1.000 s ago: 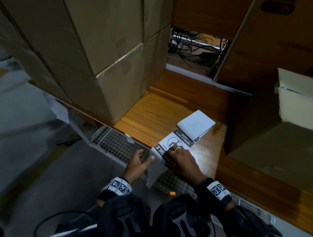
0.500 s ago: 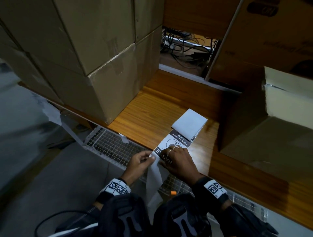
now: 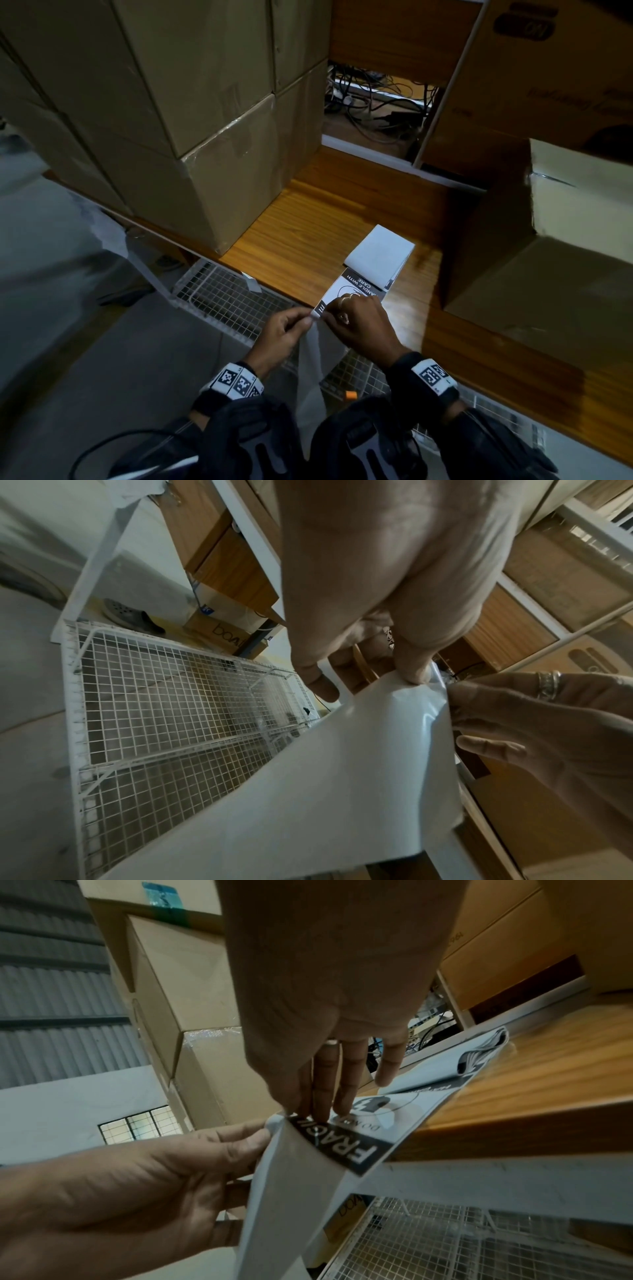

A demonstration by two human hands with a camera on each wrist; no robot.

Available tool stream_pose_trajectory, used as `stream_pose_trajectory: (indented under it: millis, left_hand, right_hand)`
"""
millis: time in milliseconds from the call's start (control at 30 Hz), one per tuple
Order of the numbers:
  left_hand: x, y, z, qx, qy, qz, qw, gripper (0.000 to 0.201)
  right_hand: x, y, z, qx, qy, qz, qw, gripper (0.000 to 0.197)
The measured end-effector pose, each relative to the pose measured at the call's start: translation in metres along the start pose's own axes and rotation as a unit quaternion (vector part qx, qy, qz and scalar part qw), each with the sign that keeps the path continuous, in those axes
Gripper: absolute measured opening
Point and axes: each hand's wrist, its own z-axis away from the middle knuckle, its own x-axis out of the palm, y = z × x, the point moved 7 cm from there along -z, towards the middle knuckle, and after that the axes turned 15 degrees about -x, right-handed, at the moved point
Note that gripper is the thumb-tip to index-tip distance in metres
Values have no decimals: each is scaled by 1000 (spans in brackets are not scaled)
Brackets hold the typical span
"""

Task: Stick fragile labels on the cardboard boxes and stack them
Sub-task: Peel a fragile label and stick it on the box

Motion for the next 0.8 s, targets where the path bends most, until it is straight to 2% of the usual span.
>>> stream_pose_trajectory:
  millis: [167, 367, 467, 600, 700, 800]
  left_hand:
    - [2, 2, 1, 4, 1, -23, 1000, 21]
    - [2, 9, 3, 24, 10, -48, 998, 23]
    - [-5, 3, 1, 20, 33, -46, 998, 19]
    - [-16, -9, -2, -10, 73, -39, 997, 20]
    - [-20, -14, -4, -35, 82, -45, 995, 15]
    - [-23, -14, -4, -51, 104, -58, 992, 16]
  right_hand:
    - [-1, -4, 0, -9, -4, 10, 1000, 30]
    - [-8, -7, 2, 3, 13, 24, 1000, 39]
    - [-12, 0, 3, 34, 35, -5, 999, 34]
    - [-38, 28, 8, 109, 131, -72, 983, 23]
    - [-60, 49, 13, 154, 166, -90, 970, 14]
    - [-82, 70, 20, 202, 193, -80, 957, 19]
